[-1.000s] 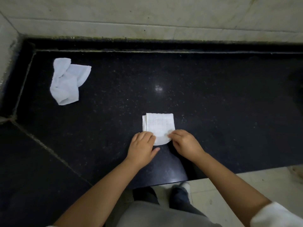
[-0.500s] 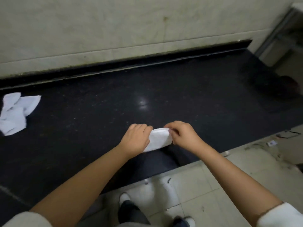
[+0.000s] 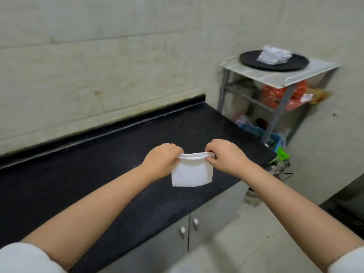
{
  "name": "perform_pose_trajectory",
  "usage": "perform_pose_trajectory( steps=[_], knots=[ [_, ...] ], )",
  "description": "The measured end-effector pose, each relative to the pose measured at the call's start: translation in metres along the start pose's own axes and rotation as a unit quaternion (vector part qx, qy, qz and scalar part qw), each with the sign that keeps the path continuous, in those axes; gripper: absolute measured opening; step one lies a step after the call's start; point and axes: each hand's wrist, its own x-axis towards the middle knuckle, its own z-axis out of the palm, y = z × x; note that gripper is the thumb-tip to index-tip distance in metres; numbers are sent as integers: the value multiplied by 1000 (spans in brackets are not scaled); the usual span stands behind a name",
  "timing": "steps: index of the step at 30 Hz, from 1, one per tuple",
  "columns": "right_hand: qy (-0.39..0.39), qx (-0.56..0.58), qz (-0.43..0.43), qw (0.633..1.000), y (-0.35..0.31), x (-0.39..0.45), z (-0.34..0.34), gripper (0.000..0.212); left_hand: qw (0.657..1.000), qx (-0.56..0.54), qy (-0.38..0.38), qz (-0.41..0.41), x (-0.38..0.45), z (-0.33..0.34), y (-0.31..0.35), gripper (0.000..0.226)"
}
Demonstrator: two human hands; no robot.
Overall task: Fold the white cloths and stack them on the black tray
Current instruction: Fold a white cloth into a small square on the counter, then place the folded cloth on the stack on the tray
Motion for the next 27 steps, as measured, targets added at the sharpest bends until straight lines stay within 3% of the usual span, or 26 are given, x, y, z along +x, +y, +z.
perform_pose_trajectory(
  steps=[3,7,13,19,27],
  knots=[
    [2,-52,4,999,54,11,-38,5,998,18,-50,-28,73,-6,26,30],
    [-38,-84,41,995,133,33,-82,33,995,54,-80,-9,181,-8,65,16],
    [-38,-101,69,992,281,79,-148,33,999,34,-23,-6,345,10,107,9],
    [-29,-139,51,988,399,125,-222,37,997,79,6,17,487,11,144,19],
    [-43,-117,17,992,555,206,-292,34,994,89,42,-55,648,33,180,18]
  ],
)
